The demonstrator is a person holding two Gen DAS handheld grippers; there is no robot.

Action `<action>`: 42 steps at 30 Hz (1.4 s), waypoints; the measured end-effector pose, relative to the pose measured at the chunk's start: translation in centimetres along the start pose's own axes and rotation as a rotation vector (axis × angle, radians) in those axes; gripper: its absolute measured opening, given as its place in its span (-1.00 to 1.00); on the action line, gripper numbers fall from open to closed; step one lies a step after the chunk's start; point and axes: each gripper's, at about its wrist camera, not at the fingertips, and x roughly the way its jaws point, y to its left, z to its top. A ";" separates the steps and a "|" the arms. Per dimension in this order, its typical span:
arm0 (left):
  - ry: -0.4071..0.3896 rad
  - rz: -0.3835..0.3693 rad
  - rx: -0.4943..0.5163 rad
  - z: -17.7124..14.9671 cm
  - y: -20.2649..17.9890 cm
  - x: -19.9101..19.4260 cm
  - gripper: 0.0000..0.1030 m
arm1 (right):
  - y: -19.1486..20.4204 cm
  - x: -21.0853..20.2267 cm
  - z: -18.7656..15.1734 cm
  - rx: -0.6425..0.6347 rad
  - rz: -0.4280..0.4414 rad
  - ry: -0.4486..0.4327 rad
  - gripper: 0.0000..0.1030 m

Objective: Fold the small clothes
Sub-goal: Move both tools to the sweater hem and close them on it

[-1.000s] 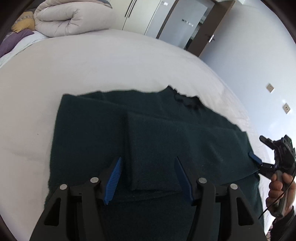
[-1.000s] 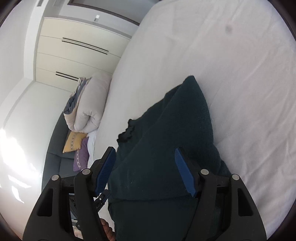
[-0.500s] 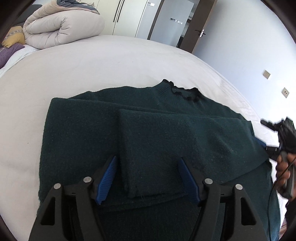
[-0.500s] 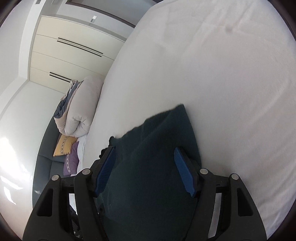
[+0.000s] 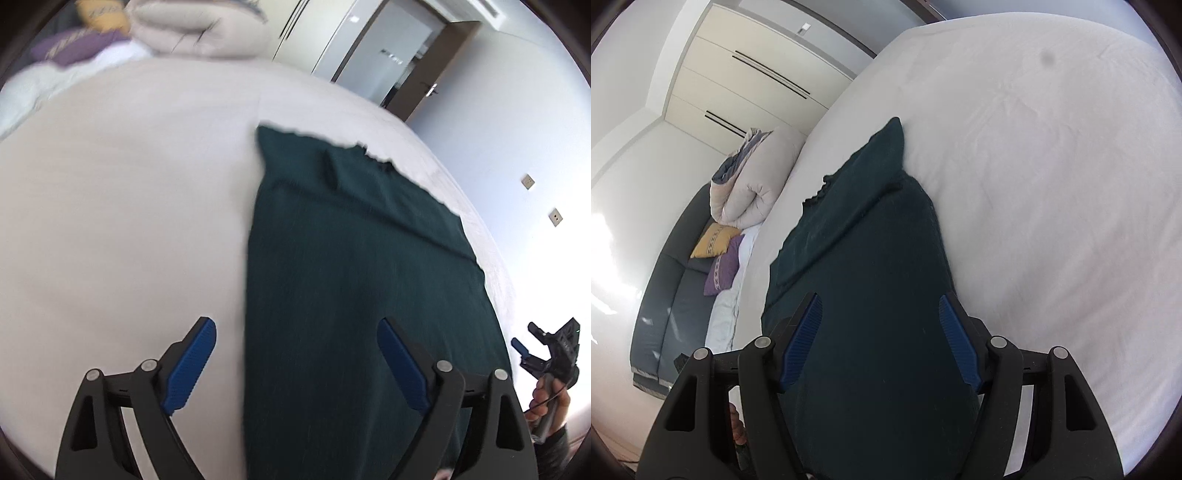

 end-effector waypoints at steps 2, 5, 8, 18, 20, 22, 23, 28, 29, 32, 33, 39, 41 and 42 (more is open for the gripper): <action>0.062 -0.029 -0.038 -2.4 0.9 -0.1 0.73 | -1.3 -1.9 -2.6 0.004 -0.023 0.030 0.26; 0.076 -0.051 -0.014 -4.8 0.8 -0.8 0.73 | -3.3 -3.9 -5.5 0.037 -0.033 0.060 0.26; 0.116 -0.101 -0.028 -5.4 0.9 -1.2 0.73 | -4.7 -5.3 -7.4 0.074 -0.033 0.083 0.26; 0.227 -0.211 -0.160 -5.6 3.6 -1.2 0.12 | -5.7 -7.9 -10.7 0.094 -0.002 0.145 0.26; 0.267 -0.248 -0.175 -5.8 3.9 -1.3 0.12 | -5.7 -7.9 -10.6 0.109 0.007 0.151 0.26; 0.296 -0.263 -0.179 -6.0 3.9 -1.3 0.12 | -5.7 -8.0 -10.7 0.115 0.012 0.158 0.26; 0.307 -0.270 -0.184 -6.1 4.0 -1.3 0.12 | -5.7 -8.0 -10.7 0.115 0.013 0.162 0.26; 0.342 -0.332 -0.274 -6.7 4.9 -0.9 0.14 | -5.2 -7.8 -10.5 0.112 0.020 0.183 0.26; 0.344 -0.349 -0.299 -6.7 5.3 -0.8 0.14 | -5.1 -7.9 -10.5 0.112 0.023 0.186 0.26; 0.351 -0.405 -0.399 -6.9 6.5 -0.5 0.15 | -5.2 -7.9 -10.4 0.119 0.033 0.193 0.26; 0.350 -0.411 -0.409 -6.9 6.6 -0.5 0.12 | -5.3 -8.0 -10.5 0.122 0.034 0.194 0.26; 0.347 -0.328 -0.376 -7.5 6.6 -0.8 -0.89 | -5.2 -8.4 -10.4 0.122 0.029 0.203 0.26; 0.333 -0.330 -0.371 -7.9 6.6 -1.0 -0.89 | -5.4 -8.6 -10.4 0.121 0.025 0.207 0.26; 0.326 -0.328 -0.367 -7.9 6.5 -1.1 -0.89 | -5.4 -8.7 -10.4 0.120 0.018 0.209 0.26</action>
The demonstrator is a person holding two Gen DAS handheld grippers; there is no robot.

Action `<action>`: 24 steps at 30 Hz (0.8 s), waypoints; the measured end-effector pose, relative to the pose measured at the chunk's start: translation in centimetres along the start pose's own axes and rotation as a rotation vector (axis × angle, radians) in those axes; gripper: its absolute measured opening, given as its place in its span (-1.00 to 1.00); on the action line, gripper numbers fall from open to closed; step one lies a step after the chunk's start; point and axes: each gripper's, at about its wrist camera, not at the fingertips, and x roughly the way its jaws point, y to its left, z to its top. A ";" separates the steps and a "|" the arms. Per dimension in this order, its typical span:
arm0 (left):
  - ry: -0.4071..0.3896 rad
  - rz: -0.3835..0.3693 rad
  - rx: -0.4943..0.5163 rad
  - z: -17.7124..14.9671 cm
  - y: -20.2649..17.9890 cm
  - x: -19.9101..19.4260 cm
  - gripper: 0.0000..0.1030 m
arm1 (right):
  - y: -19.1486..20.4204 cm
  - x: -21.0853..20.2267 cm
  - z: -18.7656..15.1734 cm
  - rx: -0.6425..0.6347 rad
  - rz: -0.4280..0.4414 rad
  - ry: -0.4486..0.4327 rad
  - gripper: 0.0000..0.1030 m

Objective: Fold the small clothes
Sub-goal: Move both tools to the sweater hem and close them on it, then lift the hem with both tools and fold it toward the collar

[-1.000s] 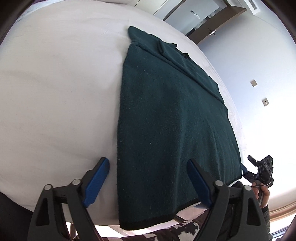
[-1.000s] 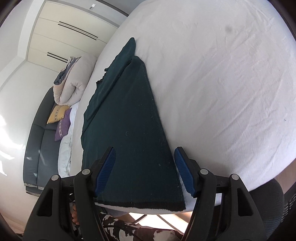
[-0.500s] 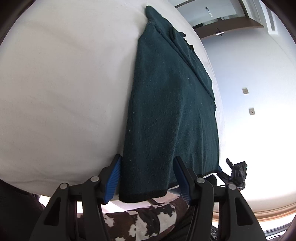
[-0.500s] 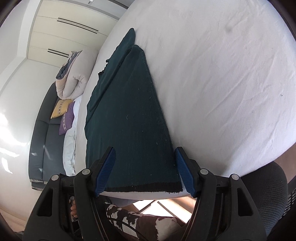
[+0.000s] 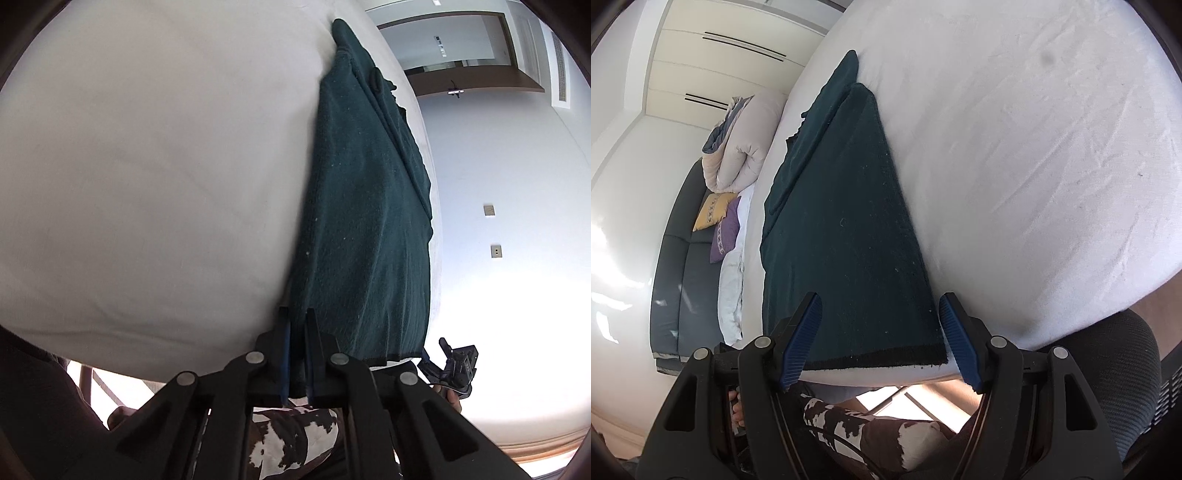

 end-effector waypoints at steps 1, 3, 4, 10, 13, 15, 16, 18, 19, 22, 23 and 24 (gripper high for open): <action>-0.005 0.005 0.009 -0.1 -0.2 0.0 -0.89 | 0.0 -0.1 0.1 -0.001 -0.004 0.002 0.26; -0.011 0.013 0.029 -0.2 -0.6 -0.1 -0.90 | -0.1 -0.3 0.1 -0.005 -0.013 0.010 0.26; -0.014 0.017 0.042 -0.3 -0.8 -0.2 -0.90 | -0.2 -0.3 0.2 -0.006 -0.018 0.014 0.26; -0.017 0.017 0.077 -0.5 -1.6 -0.3 -0.90 | 0.0 0.5 0.0 -0.028 -0.039 0.085 0.22; -0.026 0.012 0.072 -0.5 -1.4 -0.4 -0.90 | 0.1 0.9 0.0 -0.040 -0.050 0.113 0.05; -0.031 0.007 0.072 -0.5 -1.3 -0.5 -0.90 | -0.3 0.9 0.2 -0.022 -0.047 0.107 -0.26; -0.036 0.004 0.073 -0.5 -1.4 -0.6 -0.90 | -0.5 1.0 0.3 -0.011 -0.047 0.103 -0.38; -0.055 -0.009 0.075 -0.4 -1.4 -1.0 -0.91 | -0.9 1.1 0.4 -0.005 -0.052 0.097 -0.59; -0.063 -0.017 0.076 -0.4 -1.4 -1.3 -0.91 | -1.0 1.1 0.4 -0.005 -0.058 0.093 -0.69; -0.084 -0.034 0.077 -0.3 -1.5 -1.9 -0.91 | -0.8 0.9 0.4 -0.010 -0.061 0.078 -0.85; -0.091 -0.042 0.076 -0.3 -1.5 -2.2 -0.91 | -0.6 0.8 0.4 -0.015 -0.058 0.071 -0.86; -0.095 -0.053 0.074 -0.4 -1.5 -2.3 -0.91 | -0.4 0.6 0.5 -0.022 -0.054 0.066 -0.87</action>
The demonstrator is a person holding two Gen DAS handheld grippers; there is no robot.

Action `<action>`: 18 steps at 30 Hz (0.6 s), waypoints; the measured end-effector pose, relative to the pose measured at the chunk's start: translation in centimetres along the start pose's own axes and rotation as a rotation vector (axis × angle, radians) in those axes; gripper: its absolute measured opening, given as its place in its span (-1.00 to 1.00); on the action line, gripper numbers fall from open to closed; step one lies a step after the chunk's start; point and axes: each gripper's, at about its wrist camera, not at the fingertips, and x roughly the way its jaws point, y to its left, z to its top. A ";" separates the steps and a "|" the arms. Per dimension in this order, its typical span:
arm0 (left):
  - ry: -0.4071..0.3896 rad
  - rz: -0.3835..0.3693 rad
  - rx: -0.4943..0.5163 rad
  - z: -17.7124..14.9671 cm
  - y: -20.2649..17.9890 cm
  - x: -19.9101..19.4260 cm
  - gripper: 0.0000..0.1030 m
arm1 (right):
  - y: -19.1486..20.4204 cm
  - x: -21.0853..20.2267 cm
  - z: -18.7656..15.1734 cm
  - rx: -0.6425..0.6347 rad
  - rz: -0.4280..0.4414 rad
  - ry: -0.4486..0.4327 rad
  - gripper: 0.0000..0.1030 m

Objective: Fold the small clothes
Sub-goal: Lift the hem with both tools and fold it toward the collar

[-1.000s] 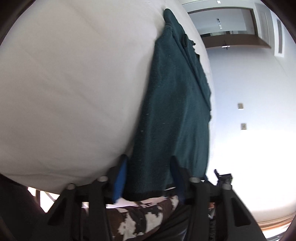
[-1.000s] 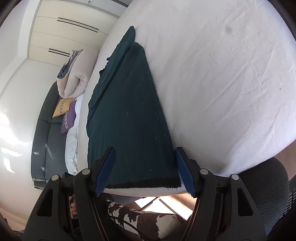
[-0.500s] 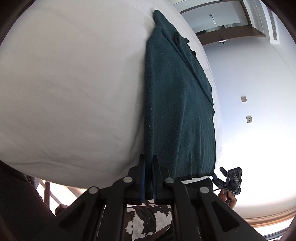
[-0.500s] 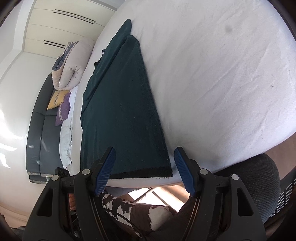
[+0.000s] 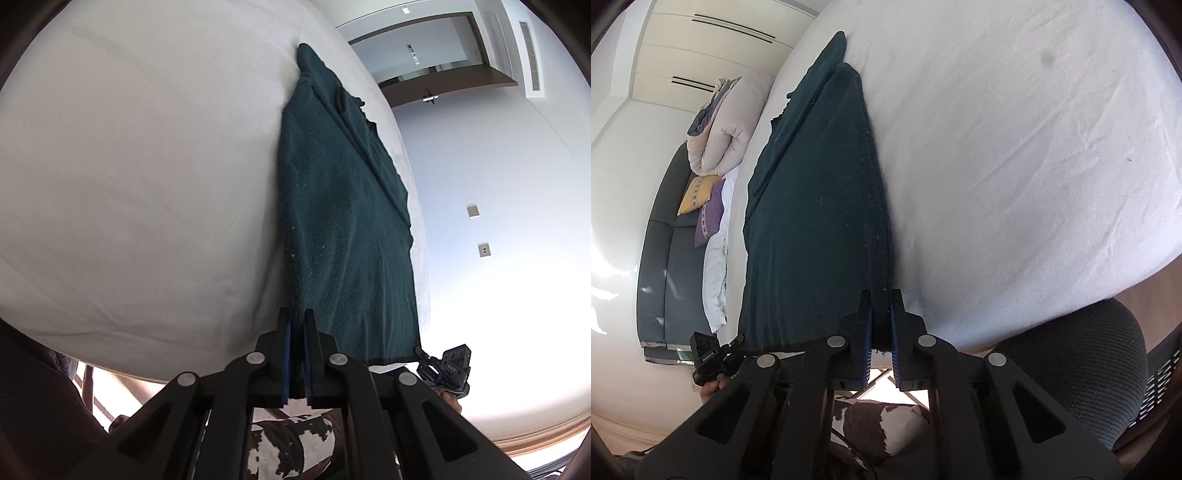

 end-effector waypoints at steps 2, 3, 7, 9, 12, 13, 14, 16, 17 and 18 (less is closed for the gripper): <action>-0.014 -0.043 -0.009 0.1 -0.2 -0.4 -0.91 | 0.7 -0.3 0.0 -0.020 0.015 -0.009 -0.87; -0.023 -0.068 -0.011 0.1 -0.3 -0.7 -0.91 | 1.1 -0.4 0.2 -0.029 0.026 -0.015 -0.87; -0.061 -0.140 -0.005 0.7 -1.6 -1.9 -0.91 | 2.9 -1.2 1.0 -0.042 0.096 -0.045 -0.87; -0.081 -0.173 0.005 1.4 -2.5 -2.5 -0.91 | 4.1 -1.5 1.7 -0.049 0.132 -0.062 -0.87; -0.110 -0.200 0.021 2.7 -3.9 -3.0 -0.91 | 5.8 -1.6 3.1 -0.058 0.176 -0.077 -0.87; -0.120 -0.215 0.018 3.2 -4.3 -3.1 -0.91 | 6.4 -1.6 3.9 -0.059 0.192 -0.083 -0.87; -0.128 -0.225 0.015 3.7 -4.6 -3.1 -0.91 | 6.9 -1.6 4.4 -0.058 0.205 -0.091 -0.87; -0.143 -0.236 0.011 4.9 -5.4 -3.0 -0.91 | 7.9 -1.6 6.0 -0.050 0.239 -0.114 -0.87; -0.148 -0.243 0.006 5.4 -5.5 -2.9 -0.91 | 8.2 -1.6 6.7 -0.042 0.252 -0.123 -0.87; -0.154 -0.253 0.002 6.2 -5.8 -2.9 -0.91 | 8.5 -1.6 7.5 -0.033 0.266 -0.135 -0.87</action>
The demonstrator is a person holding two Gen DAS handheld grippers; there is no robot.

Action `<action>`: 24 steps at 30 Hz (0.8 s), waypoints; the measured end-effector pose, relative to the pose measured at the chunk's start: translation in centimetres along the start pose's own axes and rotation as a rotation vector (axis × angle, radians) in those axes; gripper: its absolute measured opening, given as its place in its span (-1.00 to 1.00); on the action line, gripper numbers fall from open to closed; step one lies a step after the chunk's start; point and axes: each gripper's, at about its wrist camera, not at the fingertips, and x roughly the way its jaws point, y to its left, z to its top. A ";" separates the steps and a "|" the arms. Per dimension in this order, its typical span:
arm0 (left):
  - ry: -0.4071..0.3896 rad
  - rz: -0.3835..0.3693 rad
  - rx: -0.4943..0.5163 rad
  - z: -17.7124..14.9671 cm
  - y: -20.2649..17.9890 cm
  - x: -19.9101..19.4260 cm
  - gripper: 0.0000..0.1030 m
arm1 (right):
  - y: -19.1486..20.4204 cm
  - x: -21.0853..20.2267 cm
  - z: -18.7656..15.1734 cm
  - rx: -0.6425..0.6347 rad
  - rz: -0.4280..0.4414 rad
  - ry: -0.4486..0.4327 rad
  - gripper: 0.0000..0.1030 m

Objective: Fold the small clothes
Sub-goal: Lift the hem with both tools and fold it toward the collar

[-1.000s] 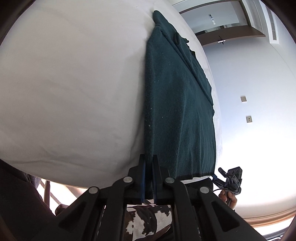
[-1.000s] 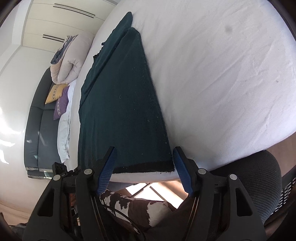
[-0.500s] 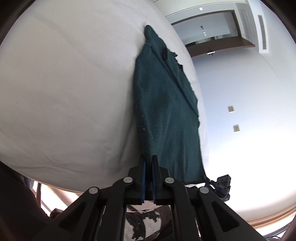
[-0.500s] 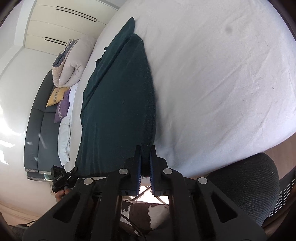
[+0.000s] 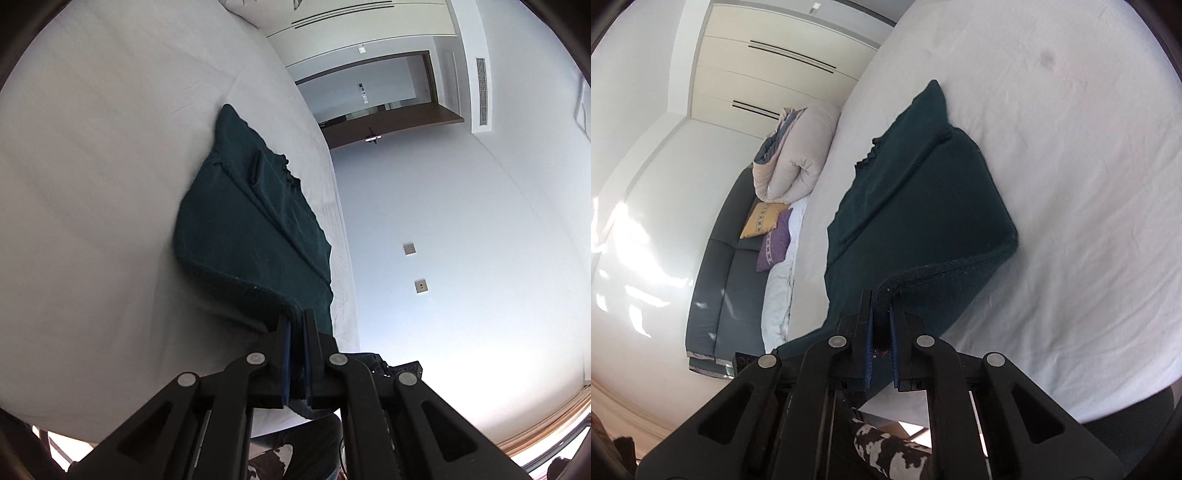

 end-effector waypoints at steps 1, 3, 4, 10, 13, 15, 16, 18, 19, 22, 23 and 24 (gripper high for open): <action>-0.006 -0.005 -0.001 0.6 -0.1 0.1 -0.91 | 0.4 0.3 0.9 0.011 0.015 -0.014 -0.87; -0.019 -0.014 -0.005 2.0 -0.3 0.5 -0.91 | 1.0 1.0 2.6 0.020 0.030 -0.035 -0.87; -0.027 -0.019 -0.010 2.7 -0.3 0.7 -0.91 | 1.3 1.3 3.6 0.019 0.032 -0.045 -0.87; -0.062 -0.017 -0.027 7.6 -0.6 3.2 -0.91 | 2.6 4.6 9.9 0.014 0.023 -0.087 -0.87; -0.065 -0.006 -0.013 10.2 -1.3 5.1 -0.91 | 2.9 6.7 13.2 0.017 0.020 -0.105 -0.87; -0.065 0.006 -0.001 12.1 -1.7 6.5 -0.91 | 3.3 8.3 15.6 0.013 0.012 -0.112 -0.87; -0.066 0.012 0.004 12.9 -1.8 7.1 -0.91 | 3.4 9.0 16.2 0.011 0.008 -0.116 -0.87; -0.070 0.018 0.009 14.6 -1.9 8.3 -0.91 | 3.8 10.6 18.2 0.001 -0.004 -0.121 -0.87; -0.075 0.023 0.010 15.7 -2.0 9.1 -0.91 | 4.1 11.4 19.2 -0.007 -0.014 -0.126 -0.87; -0.089 0.040 -0.001 18.3 -1.5 11.1 -0.91 | 4.2 14.0 22.1 -0.013 -0.044 -0.136 -0.87; -0.089 0.050 -0.003 19.1 -1.3 11.9 -0.91 | 4.1 14.8 22.9 -0.014 -0.056 -0.139 -0.87; -0.086 0.062 -0.002 19.7 -1.1 12.6 -0.91 | 4.0 15.7 23.8 -0.013 -0.066 -0.140 -0.87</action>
